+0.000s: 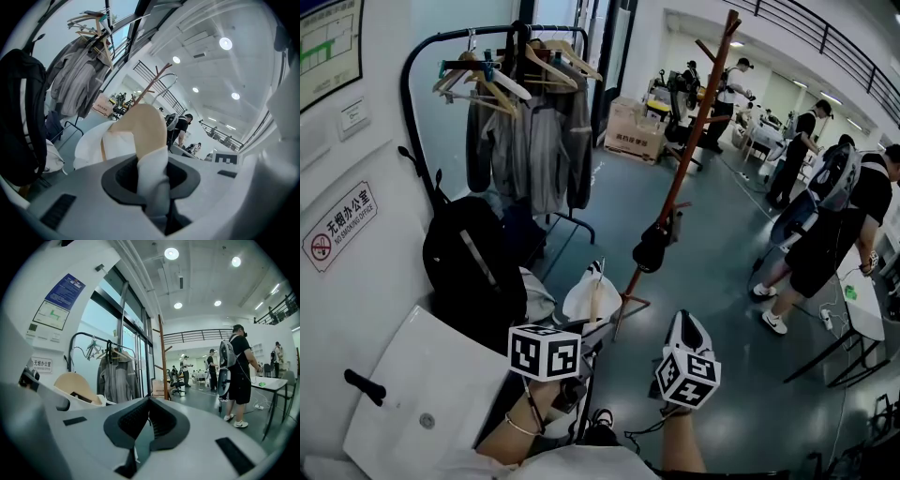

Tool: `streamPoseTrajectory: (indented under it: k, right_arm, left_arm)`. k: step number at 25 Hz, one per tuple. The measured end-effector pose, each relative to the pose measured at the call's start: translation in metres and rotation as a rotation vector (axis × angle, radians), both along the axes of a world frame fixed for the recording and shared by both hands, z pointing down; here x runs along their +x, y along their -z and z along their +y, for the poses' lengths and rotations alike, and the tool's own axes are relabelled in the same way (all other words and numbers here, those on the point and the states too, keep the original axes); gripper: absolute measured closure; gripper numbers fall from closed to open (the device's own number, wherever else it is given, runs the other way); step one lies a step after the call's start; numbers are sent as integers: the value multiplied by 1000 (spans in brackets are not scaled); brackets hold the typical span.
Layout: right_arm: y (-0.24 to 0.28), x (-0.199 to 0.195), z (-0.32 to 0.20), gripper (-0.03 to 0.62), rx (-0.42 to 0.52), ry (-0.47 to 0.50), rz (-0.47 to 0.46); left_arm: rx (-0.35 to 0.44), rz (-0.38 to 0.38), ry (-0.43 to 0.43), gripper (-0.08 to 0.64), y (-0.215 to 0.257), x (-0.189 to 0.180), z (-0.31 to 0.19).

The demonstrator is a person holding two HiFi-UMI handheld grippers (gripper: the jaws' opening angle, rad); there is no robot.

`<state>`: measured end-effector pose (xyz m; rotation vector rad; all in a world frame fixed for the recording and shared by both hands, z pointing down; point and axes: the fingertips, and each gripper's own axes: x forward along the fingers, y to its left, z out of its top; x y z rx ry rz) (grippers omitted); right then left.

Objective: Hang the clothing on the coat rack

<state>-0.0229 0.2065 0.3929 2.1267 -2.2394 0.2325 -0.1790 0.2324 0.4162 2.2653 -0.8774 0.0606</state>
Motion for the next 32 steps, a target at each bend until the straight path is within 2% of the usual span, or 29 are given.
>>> streamPoseTrajectory:
  k: [21, 32]
  right_arm:
    - [9, 85, -158, 569, 3, 92, -45]
    - [2, 122, -212, 569, -7, 126, -33]
  left_arm:
    - [-1, -47, 118, 462, 9, 65, -142]
    - [52, -41, 182, 463, 17, 96, -198]
